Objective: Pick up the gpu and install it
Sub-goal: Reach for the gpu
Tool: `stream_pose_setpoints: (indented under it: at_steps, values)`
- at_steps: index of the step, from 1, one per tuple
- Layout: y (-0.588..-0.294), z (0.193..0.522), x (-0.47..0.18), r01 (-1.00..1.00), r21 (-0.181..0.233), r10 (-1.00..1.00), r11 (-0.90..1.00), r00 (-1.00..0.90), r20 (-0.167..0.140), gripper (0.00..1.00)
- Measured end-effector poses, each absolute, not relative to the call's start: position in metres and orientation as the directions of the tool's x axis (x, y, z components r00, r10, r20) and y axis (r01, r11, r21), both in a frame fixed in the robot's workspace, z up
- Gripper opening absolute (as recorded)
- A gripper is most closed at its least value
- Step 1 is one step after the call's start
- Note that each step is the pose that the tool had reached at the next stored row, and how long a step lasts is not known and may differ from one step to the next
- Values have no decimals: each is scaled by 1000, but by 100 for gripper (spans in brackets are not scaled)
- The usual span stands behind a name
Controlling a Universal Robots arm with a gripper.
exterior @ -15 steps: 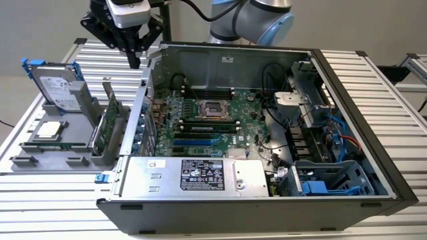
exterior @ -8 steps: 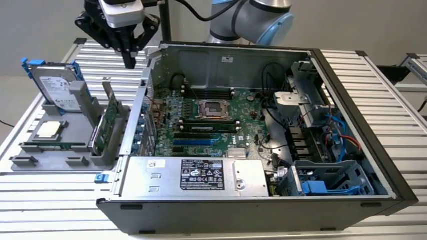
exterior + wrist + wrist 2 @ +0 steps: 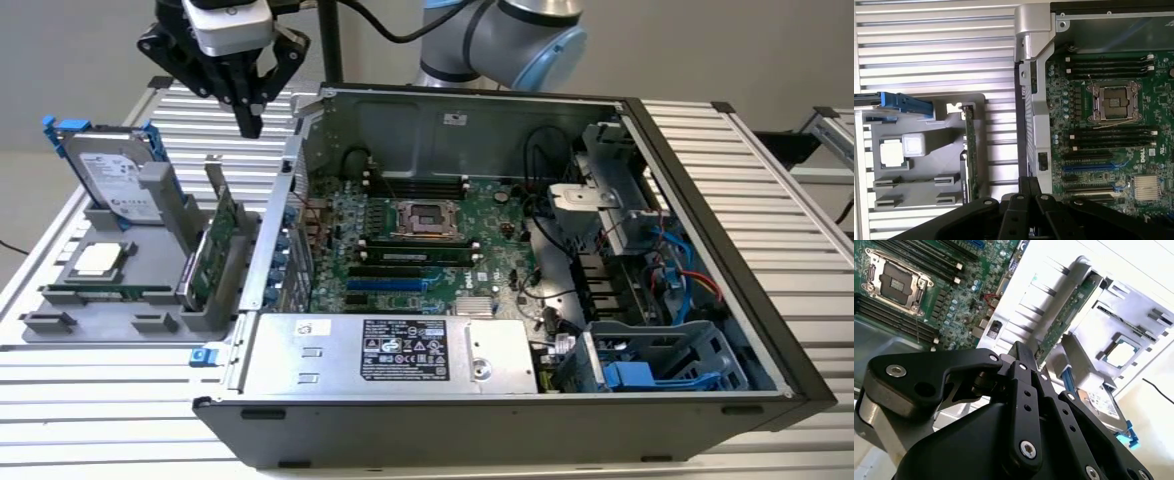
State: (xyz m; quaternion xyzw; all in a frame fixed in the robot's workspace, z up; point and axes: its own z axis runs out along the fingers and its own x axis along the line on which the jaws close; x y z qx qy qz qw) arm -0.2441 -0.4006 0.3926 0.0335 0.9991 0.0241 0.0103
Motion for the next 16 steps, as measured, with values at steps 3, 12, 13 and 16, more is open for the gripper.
stream_pose_setpoints:
  at_steps: [3, 12, 13, 16]
  values:
    - [-401, 393, -247, 66, 49, 67, 997, -998, -19, 0]
    - [-402, 393, -257, 66, 49, 67, 997, -998, -19, 0]
    - [-402, 393, -258, 66, 49, 67, 997, -998, -19, 0]
    - [-402, 393, -262, 66, 49, 67, 997, -998, -19, 0]
